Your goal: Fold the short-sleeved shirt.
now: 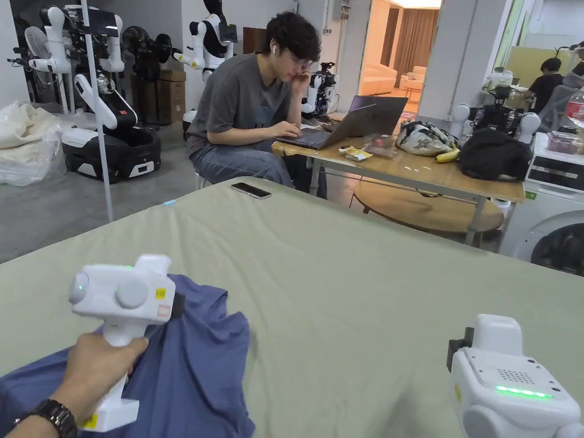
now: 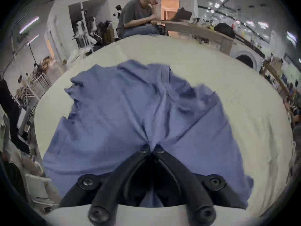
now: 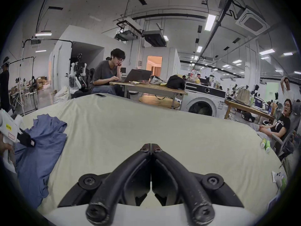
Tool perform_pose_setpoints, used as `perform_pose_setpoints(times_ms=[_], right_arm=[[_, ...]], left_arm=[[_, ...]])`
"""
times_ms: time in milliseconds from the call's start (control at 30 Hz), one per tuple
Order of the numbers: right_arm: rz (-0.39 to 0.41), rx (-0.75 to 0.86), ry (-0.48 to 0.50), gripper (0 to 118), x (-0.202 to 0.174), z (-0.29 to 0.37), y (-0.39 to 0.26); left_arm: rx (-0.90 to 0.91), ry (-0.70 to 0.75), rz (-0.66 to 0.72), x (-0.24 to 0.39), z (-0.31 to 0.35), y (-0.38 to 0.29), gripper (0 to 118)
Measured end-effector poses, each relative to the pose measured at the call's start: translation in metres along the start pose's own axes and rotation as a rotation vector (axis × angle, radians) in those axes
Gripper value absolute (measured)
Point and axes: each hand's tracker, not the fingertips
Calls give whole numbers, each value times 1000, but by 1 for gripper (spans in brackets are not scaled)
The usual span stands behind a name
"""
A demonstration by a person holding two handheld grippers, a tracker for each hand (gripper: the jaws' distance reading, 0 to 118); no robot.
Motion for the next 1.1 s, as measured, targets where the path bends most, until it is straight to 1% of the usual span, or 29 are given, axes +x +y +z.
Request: perform_pose_setpoints(times_ms=[67,200,233,400,467,567,733,767,833,900,967,1100], right_arm=[[-15,3,-15,0,10,2,2],[-36,5,-48,0,33,6,3],[-41,7,-61,0,40,8,3],[-80,25,-124,0,78,24,7],[-96,39,-156,0,98,35,9],[-117,60,-211,0,127,50,12],[-149,91,-317,0,185,83,10],[-151,96,-350,0,197,91,8],[-145,98,-388,0,216,103,4],[-139,94,-434,0,233,116,-1],[-151,91,-463,0,249,127,-8],[-154,69,-507,0,271,141,-23]], left_arm=[[72,-38,20,12,16,25,0],[155,-105,-28,54,39,66,0],[167,-140,-36,68,44,76,0],[264,-283,-148,166,79,109,0],[294,-378,-178,213,91,114,0],[278,-485,-252,278,97,113,0],[222,-687,-361,398,98,77,0],[203,-724,-364,425,98,65,0],[166,-801,-414,464,94,42,0],[120,-844,-511,500,93,8,0],[50,-873,-583,525,86,-33,0],[-100,-910,-621,544,64,-108,0]])
